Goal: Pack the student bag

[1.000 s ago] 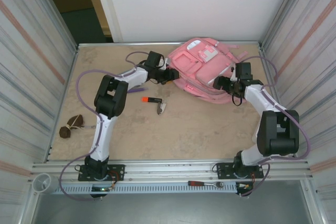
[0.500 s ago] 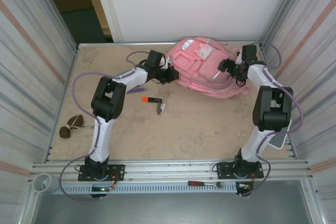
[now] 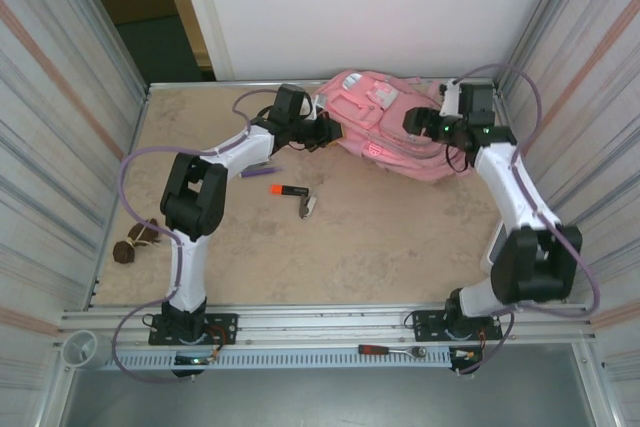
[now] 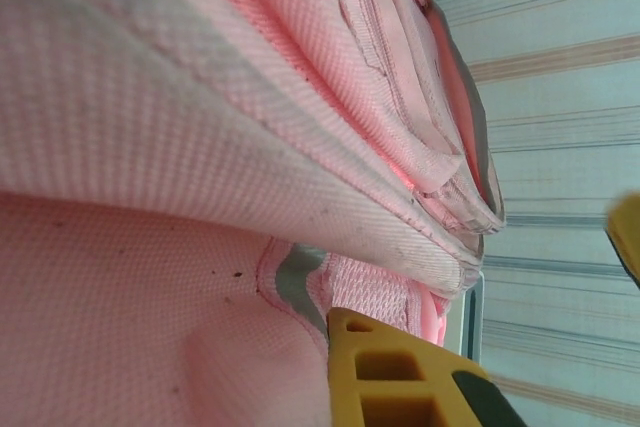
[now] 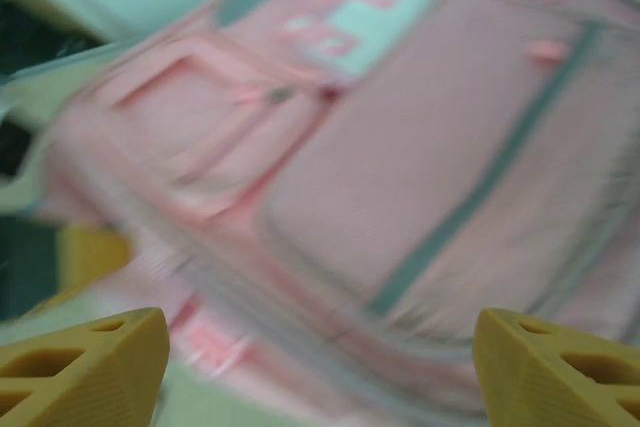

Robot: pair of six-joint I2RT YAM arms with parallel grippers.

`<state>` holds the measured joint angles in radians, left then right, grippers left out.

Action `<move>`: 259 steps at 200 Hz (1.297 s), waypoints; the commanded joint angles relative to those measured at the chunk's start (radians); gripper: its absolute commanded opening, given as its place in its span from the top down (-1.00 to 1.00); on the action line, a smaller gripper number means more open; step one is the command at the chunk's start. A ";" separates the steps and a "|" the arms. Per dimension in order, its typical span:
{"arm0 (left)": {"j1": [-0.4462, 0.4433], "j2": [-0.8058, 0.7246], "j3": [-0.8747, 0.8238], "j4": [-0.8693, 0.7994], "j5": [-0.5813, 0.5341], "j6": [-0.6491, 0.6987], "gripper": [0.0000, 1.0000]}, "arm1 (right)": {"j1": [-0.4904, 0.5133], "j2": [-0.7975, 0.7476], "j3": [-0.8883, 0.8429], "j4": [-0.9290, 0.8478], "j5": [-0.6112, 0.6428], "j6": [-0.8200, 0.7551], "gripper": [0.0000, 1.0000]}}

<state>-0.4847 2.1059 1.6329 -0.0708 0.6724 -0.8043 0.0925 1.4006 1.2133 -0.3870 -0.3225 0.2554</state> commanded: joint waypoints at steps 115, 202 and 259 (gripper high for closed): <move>-0.020 -0.114 0.012 0.047 0.111 -0.022 1.00 | 0.329 0.114 -0.492 0.727 0.205 -0.122 0.50; -0.025 -0.132 -0.018 0.037 0.134 -0.007 1.00 | 0.327 0.199 -0.561 1.120 0.327 -0.290 0.68; -0.025 -0.132 -0.028 0.039 0.144 0.000 1.00 | 0.316 0.174 -0.584 1.199 0.324 -0.349 0.70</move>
<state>-0.4866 2.0792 1.6073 -0.0612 0.6811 -0.8276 0.4194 1.6077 0.6243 0.6807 -0.0242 -0.0399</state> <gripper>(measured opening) 0.086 0.151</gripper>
